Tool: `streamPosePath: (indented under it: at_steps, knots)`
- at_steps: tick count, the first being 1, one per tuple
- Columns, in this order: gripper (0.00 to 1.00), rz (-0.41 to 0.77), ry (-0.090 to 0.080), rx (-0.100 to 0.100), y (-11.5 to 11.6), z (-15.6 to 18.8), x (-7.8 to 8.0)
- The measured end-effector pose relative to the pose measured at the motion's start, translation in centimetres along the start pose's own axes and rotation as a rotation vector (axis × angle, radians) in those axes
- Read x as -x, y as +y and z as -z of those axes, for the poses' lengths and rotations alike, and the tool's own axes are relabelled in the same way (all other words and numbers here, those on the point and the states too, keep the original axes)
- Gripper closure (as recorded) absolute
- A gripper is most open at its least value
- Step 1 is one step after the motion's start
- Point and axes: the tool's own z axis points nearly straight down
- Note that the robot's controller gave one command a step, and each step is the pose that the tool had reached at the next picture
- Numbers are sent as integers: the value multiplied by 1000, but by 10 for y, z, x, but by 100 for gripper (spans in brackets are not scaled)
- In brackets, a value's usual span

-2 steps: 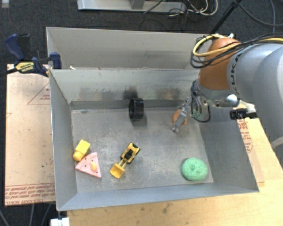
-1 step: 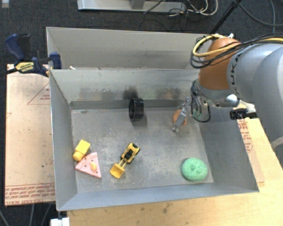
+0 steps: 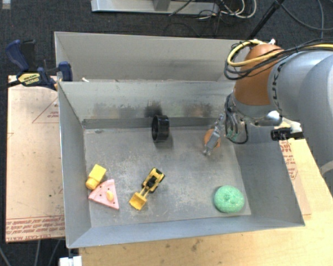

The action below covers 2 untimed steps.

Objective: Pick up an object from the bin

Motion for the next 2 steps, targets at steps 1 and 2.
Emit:
streamPosePath:
  at_steps: [1,2]
  knots:
    - [100,0,0,0,0,9,0]
    - [100,0,-3,1,0,16,1]
